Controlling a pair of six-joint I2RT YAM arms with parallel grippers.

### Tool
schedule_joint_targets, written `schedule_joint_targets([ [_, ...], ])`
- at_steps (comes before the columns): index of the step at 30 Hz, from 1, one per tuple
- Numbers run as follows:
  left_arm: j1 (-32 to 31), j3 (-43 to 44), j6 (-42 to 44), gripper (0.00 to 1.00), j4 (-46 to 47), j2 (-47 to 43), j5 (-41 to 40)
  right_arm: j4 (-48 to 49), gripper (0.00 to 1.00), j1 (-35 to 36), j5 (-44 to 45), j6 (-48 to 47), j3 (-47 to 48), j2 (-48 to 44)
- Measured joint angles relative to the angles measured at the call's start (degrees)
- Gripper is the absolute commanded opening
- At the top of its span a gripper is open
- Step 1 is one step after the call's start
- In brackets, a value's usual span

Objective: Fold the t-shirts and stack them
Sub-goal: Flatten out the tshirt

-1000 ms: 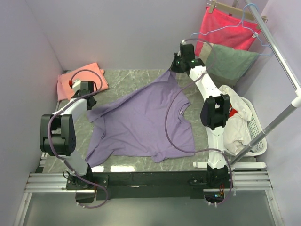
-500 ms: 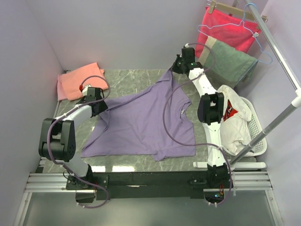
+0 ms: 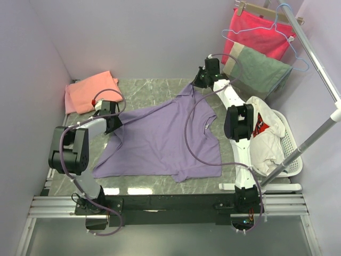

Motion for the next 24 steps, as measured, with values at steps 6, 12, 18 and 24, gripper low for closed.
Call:
schedule_joint_targets([
  [6,0.4,0.1,-1.6,0.36,2.3,1.7,0.0,0.5,0.0,0.0,-0.7,-0.3,-1.7,-0.5],
  [12,1.4,1.9,-2.8,0.18,3.8,3.7,0.2,0.9,0.0,0.0,-0.8,-0.9,-4.3,-1.6],
  [18,1.9,2.2,-2.7,0.01,3.1,3.5,0.0,0.9,0.0,0.0,-0.7,-1.8,-5.0,-2.5],
  [24,2.3,6.8,-1.7,0.01,-0.8,3.2,-0.6,0.9,0.0,0.0,-0.6,-2.4,-5.5,-3.2],
])
